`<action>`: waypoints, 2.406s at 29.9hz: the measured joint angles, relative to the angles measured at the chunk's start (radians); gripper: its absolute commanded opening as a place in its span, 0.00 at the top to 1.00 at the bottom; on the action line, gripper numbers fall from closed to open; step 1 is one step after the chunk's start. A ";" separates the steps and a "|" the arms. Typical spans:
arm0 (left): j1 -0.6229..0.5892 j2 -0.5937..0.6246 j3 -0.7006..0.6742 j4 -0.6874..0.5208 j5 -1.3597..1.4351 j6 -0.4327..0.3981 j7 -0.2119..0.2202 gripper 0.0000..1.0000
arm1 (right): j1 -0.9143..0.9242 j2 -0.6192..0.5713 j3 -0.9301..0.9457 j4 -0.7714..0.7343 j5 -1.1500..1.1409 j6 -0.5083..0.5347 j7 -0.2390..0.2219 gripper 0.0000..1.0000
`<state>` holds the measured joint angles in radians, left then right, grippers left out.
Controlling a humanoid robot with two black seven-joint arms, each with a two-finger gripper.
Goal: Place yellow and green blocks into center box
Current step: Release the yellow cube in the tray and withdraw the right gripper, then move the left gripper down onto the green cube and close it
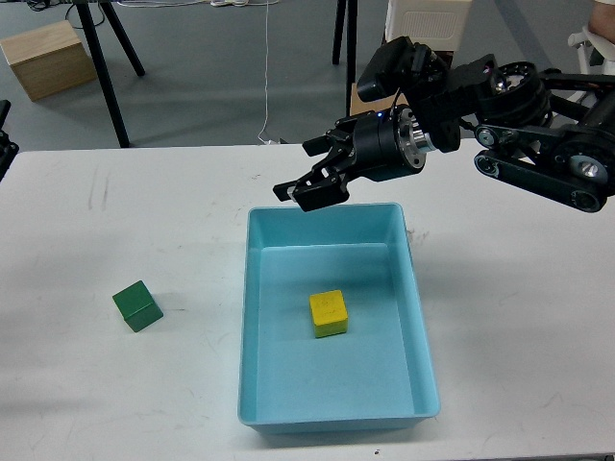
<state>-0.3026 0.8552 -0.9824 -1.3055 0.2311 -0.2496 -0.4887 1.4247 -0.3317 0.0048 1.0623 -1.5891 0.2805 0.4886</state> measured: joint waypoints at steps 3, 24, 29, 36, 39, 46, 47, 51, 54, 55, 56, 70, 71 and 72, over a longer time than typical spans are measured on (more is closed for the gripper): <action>-0.087 0.046 -0.010 0.120 0.161 -0.002 0.000 0.00 | -0.058 0.019 0.144 -0.006 0.066 -0.003 0.000 0.03; -0.455 0.197 0.025 0.173 1.324 -0.074 0.000 0.00 | -0.515 -0.005 0.763 0.138 0.737 -0.291 -0.033 0.02; -0.396 0.246 0.152 -0.008 1.512 -0.058 0.000 0.00 | -0.643 -0.083 0.869 0.232 0.753 -0.292 -0.052 0.01; -0.394 0.246 0.347 -0.090 1.679 -0.056 0.000 0.00 | -0.859 -0.169 1.035 0.389 0.753 -0.292 -0.052 0.02; -0.405 0.227 0.397 -0.094 1.769 -0.056 0.000 0.00 | -0.978 -0.193 1.119 0.443 0.754 -0.292 -0.052 0.02; -0.412 0.215 0.475 -0.125 1.887 -0.059 0.000 0.00 | -1.261 -0.201 1.268 0.535 0.754 -0.310 -0.051 0.02; -0.417 0.215 0.491 -0.131 1.902 -0.061 0.000 0.00 | -1.299 -0.201 1.281 0.543 0.755 -0.325 -0.051 0.02; -0.430 0.215 0.552 -0.149 1.939 -0.069 0.000 0.00 | -1.409 -0.201 1.303 0.553 0.755 -0.402 -0.051 0.02; -0.440 0.215 0.583 -0.155 1.944 -0.071 0.000 0.00 | -1.457 -0.201 1.306 0.550 0.755 -0.440 -0.050 0.01; -0.444 0.212 0.594 -0.156 1.945 -0.072 0.000 0.00 | -1.469 -0.201 1.306 0.548 0.755 -0.446 -0.050 0.02; -0.446 0.209 0.605 -0.156 1.947 -0.074 0.000 0.00 | -1.477 -0.201 1.306 0.548 0.755 -0.449 -0.050 0.02; -0.452 0.071 0.672 -0.044 1.951 -0.100 0.000 0.00 | -1.524 -0.196 1.306 0.545 0.755 -0.455 -0.047 0.02; -0.451 0.060 0.678 -0.026 1.951 -0.099 0.000 0.00 | -1.526 -0.196 1.306 0.545 0.755 -0.455 -0.047 0.02; -0.451 0.050 0.686 -0.010 1.951 -0.096 0.000 0.00 | -1.528 -0.196 1.306 0.545 0.755 -0.455 -0.047 0.02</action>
<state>-0.7531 0.9053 -0.2965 -1.3156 2.1817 -0.3459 -0.4884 -0.1032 -0.5278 1.3113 1.6075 -0.8344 -0.1750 0.4420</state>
